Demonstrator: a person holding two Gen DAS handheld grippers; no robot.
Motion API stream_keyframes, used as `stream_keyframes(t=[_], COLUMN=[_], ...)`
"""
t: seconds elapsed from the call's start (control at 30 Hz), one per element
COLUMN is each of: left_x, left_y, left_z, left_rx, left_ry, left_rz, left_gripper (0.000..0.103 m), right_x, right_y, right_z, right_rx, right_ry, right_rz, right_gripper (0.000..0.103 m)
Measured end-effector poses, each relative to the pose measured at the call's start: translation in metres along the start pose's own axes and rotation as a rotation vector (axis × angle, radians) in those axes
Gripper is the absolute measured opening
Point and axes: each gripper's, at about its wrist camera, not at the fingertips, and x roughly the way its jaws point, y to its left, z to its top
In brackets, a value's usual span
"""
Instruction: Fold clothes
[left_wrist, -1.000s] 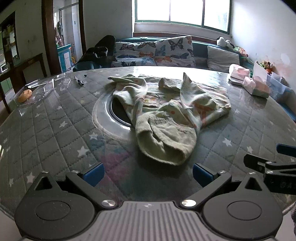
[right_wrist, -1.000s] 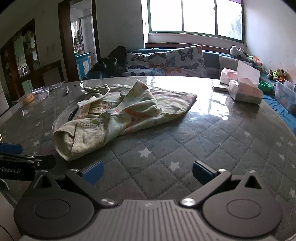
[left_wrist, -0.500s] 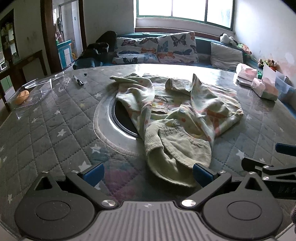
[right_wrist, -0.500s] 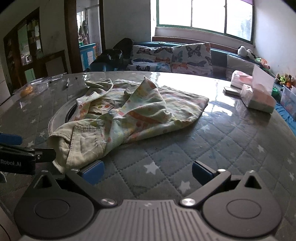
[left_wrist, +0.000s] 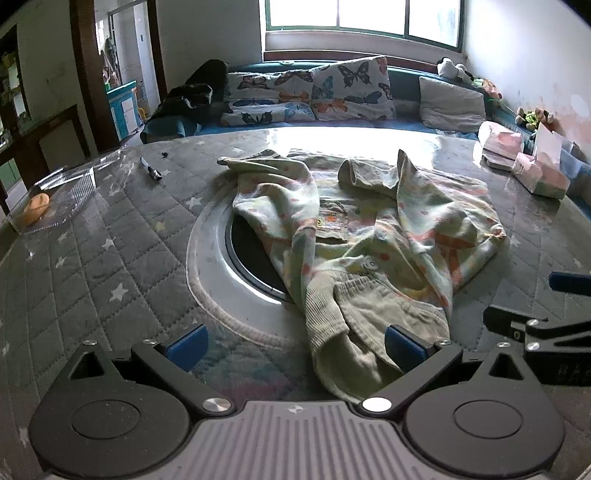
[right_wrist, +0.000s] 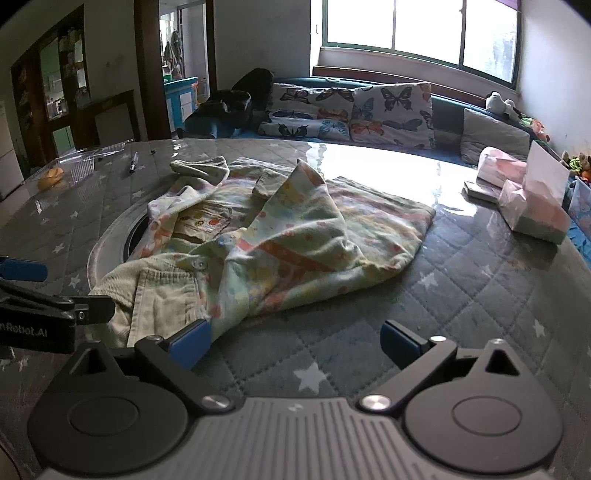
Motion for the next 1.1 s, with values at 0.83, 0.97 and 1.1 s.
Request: stream_keyframes(t=[0.83,0.97,1.1], left_x=[0.064,0.081,0.086], left_y=[0.008,0.012,0.020], left_z=[0.058,0.054,0.050], left_rx=[0.044,0.047,0.020], left_ry=[0.020,0.065,0.096], left_rz=[0.039,0.056,0.011], left_gripper=[0.089,0.072,0.032], right_x=[0.051,0.066,0.072], right_y=[0.013,0.019,0.016], right_z=[0.038,0.037,0.033], right_rx=[-0.042,-0.056,-0.044], right_ry=[0.063,0.101,0.123], right_rz=[0.087,0.107,0.129], right_gripper=[0.066,0.047,0.026])
